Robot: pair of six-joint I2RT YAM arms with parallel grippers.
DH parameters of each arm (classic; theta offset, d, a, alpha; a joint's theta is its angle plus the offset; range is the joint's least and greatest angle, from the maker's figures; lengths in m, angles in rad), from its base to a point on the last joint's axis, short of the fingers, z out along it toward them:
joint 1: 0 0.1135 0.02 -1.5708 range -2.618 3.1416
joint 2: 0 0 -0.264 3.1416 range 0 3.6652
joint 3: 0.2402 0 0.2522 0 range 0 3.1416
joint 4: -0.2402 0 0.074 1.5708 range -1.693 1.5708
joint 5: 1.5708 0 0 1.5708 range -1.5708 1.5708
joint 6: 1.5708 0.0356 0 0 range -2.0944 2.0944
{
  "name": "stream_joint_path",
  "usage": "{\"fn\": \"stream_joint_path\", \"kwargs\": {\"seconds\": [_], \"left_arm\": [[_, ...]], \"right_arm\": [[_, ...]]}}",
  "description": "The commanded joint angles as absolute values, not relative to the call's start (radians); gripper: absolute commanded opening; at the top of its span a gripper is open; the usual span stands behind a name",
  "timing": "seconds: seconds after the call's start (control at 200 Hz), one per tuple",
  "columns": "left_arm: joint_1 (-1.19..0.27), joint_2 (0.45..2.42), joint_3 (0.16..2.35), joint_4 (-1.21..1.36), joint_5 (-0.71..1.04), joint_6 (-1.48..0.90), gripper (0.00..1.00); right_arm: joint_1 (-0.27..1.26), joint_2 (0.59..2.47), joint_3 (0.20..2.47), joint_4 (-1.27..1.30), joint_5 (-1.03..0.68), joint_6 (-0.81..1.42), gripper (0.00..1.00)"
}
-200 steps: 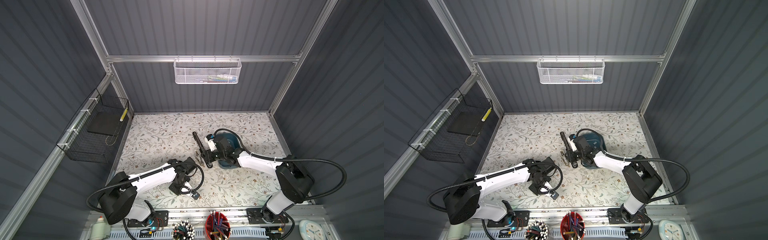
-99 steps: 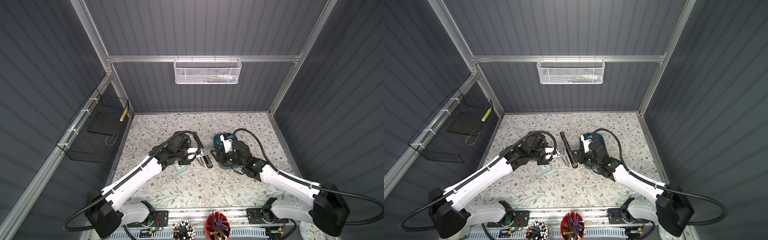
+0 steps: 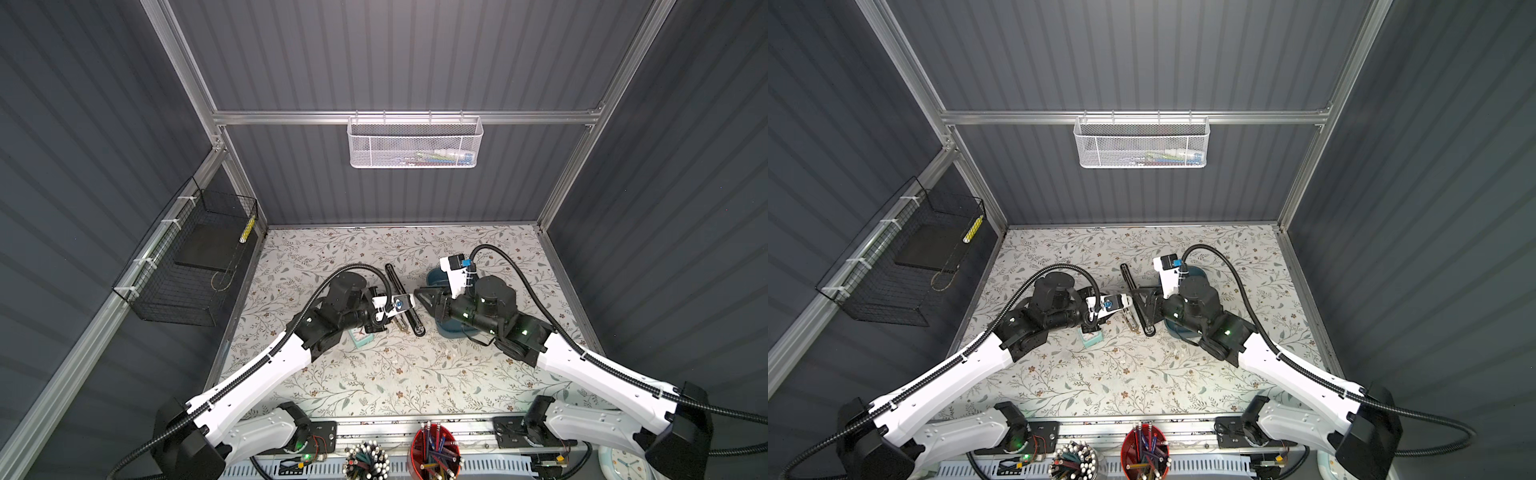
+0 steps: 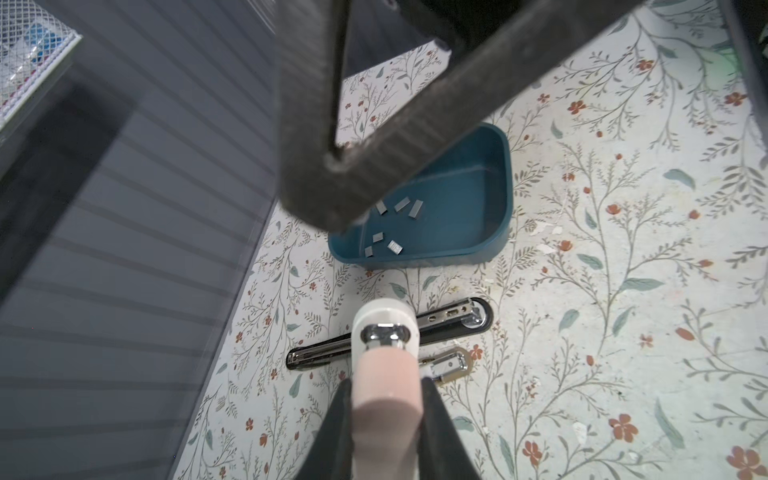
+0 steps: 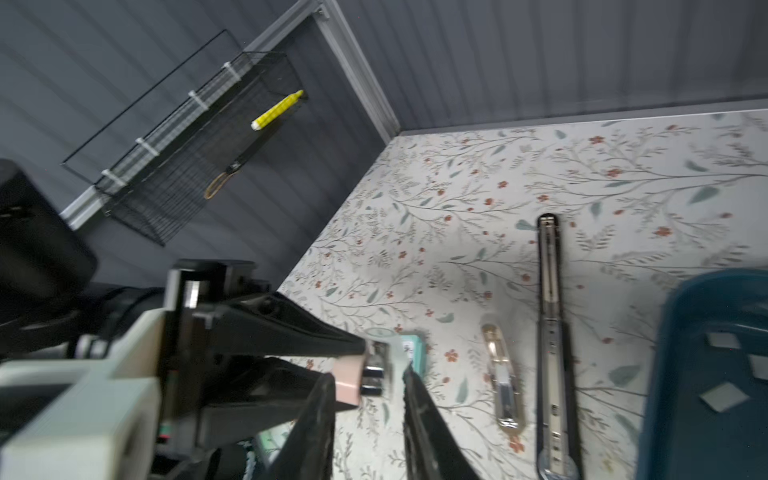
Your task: Load the staples into the stapler
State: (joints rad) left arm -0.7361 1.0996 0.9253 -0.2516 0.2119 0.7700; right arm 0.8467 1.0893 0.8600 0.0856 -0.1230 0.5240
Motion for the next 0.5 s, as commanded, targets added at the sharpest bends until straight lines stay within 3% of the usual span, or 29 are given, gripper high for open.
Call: {"fn": "stream_joint_path", "kwargs": {"seconds": [0.0, 0.315, 0.495], "left_arm": [[-0.734, 1.082, 0.936, -0.166, 0.251, 0.758, 0.00], [-0.735, 1.057, 0.896, -0.130, 0.293, 0.753, 0.00], [-0.735, 1.044, 0.900, -0.126, 0.373, 0.752, 0.00]], "right_arm": [[0.905, 1.090, 0.884, 0.091, -0.088, 0.523, 0.30], [0.899, 1.113, 0.863, 0.058, 0.064, 0.603, 0.30], [0.887, 1.157, 0.869, 0.044, 0.050, 0.619, 0.29]]}}
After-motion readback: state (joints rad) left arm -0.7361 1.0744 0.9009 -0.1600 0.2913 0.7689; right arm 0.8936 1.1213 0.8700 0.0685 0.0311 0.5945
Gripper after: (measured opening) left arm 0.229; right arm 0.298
